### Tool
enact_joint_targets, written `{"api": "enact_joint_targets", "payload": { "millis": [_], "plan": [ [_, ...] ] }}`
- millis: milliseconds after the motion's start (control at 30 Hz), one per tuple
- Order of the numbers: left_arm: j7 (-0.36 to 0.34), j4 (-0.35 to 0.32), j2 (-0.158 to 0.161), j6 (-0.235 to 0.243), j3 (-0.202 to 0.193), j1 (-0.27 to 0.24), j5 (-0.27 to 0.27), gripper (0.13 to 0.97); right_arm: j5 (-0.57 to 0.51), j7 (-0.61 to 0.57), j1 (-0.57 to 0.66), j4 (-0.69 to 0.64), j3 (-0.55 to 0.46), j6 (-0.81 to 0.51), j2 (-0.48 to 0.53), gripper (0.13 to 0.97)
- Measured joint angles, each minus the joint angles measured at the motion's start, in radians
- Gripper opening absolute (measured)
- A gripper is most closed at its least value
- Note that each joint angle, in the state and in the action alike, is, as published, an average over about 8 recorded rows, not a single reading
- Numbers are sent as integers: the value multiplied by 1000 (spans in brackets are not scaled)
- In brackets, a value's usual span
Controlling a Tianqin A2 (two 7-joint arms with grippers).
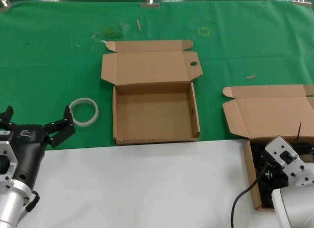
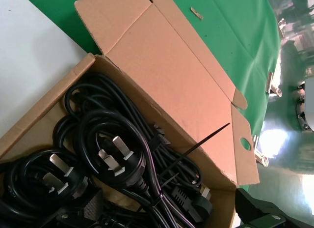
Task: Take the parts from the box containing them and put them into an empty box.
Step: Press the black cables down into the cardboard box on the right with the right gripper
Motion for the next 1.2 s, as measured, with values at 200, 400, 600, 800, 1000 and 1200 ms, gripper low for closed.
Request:
{"api": "enact_joint_targets", "payload": {
  "millis": [200, 400, 600, 800, 1000, 1200],
  "plan": [
    [0, 0, 0, 0, 0, 0, 0, 966, 3, -4, -2, -3, 4, -3, 0, 898],
    [0, 0, 0, 0, 0, 0, 0, 966, 10, -5, -8, 2, 8, -5, 0, 865],
    [0, 0, 0, 0, 0, 0, 0, 966, 19, -4, -14, 10, 15, -7, 0, 768],
    [0, 0, 0, 0, 0, 0, 0, 966, 28, -3, -21, 16, 22, -10, 0, 646],
    [0, 0, 0, 0, 0, 0, 0, 966, 29, -4, -25, 16, 26, -13, -1, 522],
    [0, 0, 0, 0, 0, 0, 0, 966, 28, -3, -23, 11, 23, -16, 0, 367]
  ]
}}
